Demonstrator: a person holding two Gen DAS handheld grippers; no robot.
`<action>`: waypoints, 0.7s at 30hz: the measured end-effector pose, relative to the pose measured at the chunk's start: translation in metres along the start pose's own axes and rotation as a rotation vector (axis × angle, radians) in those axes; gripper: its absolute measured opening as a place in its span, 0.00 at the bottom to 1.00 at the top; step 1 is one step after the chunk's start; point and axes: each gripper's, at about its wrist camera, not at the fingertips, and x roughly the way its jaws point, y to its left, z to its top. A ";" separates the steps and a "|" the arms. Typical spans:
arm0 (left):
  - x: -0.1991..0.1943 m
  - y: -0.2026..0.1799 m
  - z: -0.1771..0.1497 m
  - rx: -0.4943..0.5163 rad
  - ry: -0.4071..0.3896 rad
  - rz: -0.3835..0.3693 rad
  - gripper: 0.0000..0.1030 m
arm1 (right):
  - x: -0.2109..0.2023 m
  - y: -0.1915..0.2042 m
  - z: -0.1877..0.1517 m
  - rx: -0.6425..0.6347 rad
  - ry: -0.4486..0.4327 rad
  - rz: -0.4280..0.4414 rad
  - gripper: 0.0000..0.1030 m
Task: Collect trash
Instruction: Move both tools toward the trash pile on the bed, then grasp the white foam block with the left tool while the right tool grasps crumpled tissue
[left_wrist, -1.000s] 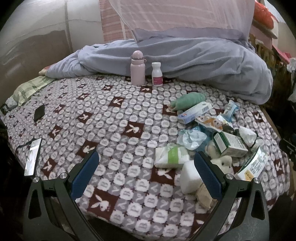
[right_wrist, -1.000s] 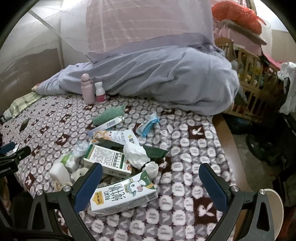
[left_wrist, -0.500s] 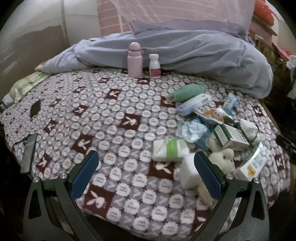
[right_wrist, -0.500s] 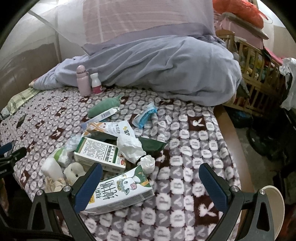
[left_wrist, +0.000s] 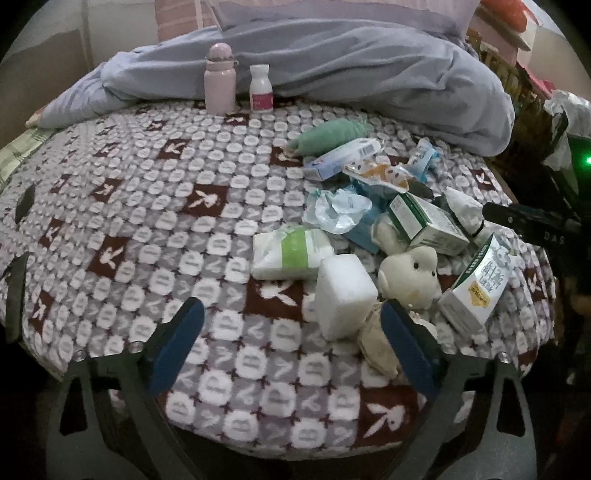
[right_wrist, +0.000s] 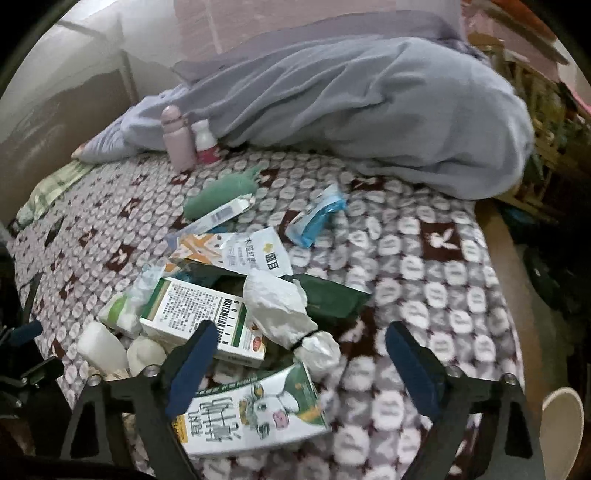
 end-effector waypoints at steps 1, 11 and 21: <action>0.004 0.001 0.002 0.004 0.007 0.004 0.91 | 0.005 -0.002 0.003 -0.002 0.013 0.012 0.84; 0.047 -0.012 0.014 -0.022 0.109 -0.089 0.25 | 0.048 0.002 0.002 -0.084 0.125 0.019 0.34; 0.012 -0.002 0.039 -0.078 0.071 -0.181 0.14 | 0.005 -0.006 0.012 -0.037 -0.005 0.046 0.24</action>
